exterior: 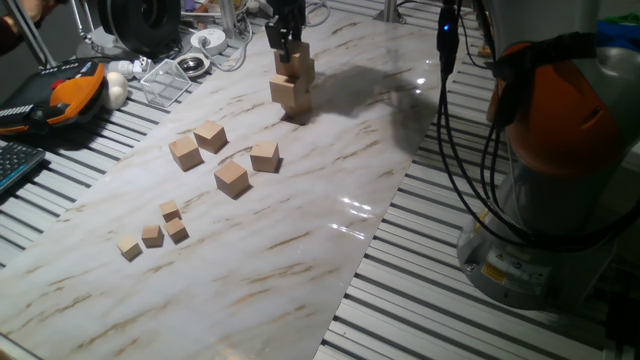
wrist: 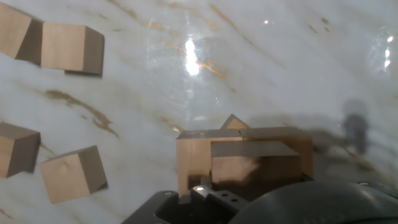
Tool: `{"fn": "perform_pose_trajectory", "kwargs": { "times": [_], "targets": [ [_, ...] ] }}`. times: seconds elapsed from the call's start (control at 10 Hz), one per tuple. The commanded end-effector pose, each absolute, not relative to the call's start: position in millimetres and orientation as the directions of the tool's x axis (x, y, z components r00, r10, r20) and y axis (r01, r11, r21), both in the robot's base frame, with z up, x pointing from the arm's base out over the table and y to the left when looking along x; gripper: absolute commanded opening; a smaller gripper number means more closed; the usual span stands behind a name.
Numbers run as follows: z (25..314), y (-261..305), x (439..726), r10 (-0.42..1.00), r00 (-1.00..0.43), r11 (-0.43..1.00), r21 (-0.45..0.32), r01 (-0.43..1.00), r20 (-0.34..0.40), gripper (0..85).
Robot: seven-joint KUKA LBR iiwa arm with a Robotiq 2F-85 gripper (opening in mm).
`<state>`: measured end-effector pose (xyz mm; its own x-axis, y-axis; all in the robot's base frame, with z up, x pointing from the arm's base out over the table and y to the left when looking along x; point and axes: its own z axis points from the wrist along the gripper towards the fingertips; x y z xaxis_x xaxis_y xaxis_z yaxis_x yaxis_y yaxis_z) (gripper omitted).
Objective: Stack the blocks into a cross shape
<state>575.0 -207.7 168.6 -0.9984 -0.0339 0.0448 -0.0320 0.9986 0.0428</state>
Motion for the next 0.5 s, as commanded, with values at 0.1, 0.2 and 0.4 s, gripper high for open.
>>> {"fn": "perform_pose_trajectory", "kwargs": {
  "times": [0.1, 0.2, 0.4],
  "targets": [
    [167.7, -207.6, 574.3, -0.030, -0.999, 0.999, 0.042, -0.028, 0.038, 68.0],
    [167.1, -207.5, 573.8, -0.028, -0.999, 0.999, 0.042, -0.027, 0.031, 85.0],
    [166.1, -206.9, 573.4, -0.028, -0.999, 0.999, 0.042, -0.027, 0.028, 85.0]
  ]
}}
